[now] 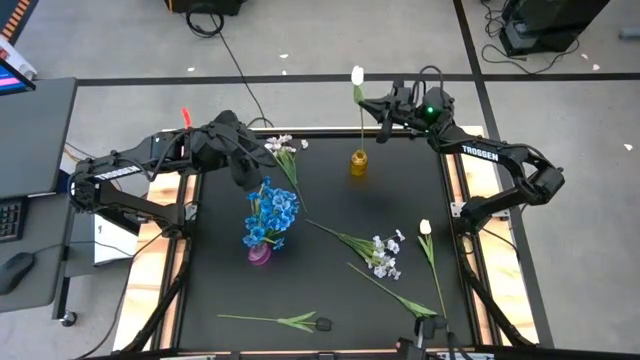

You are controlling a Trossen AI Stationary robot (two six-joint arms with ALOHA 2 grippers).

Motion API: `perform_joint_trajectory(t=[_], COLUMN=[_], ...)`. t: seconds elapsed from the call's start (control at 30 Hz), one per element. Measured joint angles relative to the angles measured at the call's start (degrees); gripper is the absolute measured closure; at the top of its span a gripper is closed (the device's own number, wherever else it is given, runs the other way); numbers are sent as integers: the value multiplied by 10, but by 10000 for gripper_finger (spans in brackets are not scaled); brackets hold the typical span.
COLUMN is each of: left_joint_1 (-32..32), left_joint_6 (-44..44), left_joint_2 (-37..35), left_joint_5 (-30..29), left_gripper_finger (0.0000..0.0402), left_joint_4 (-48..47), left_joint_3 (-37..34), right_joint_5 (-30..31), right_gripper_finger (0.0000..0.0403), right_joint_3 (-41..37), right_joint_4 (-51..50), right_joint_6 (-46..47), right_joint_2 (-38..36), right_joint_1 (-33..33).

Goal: Sort flowers into vase by color
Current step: Put the left white tulip into the yellow vase

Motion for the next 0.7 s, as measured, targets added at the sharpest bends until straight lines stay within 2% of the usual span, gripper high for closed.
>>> perform_joint_trajectory(t=[0.7], left_joint_1=[0], left_joint_6=[0], left_joint_2=[0], left_joint_5=[0], left_gripper_finger=[184], left_joint_4=[0], left_joint_3=[0], right_joint_5=[0], right_gripper_finger=[391], right_joint_3=[0], right_joint_4=[-20], right_joint_6=[-18], right_joint_2=[0], right_joint_1=[1])
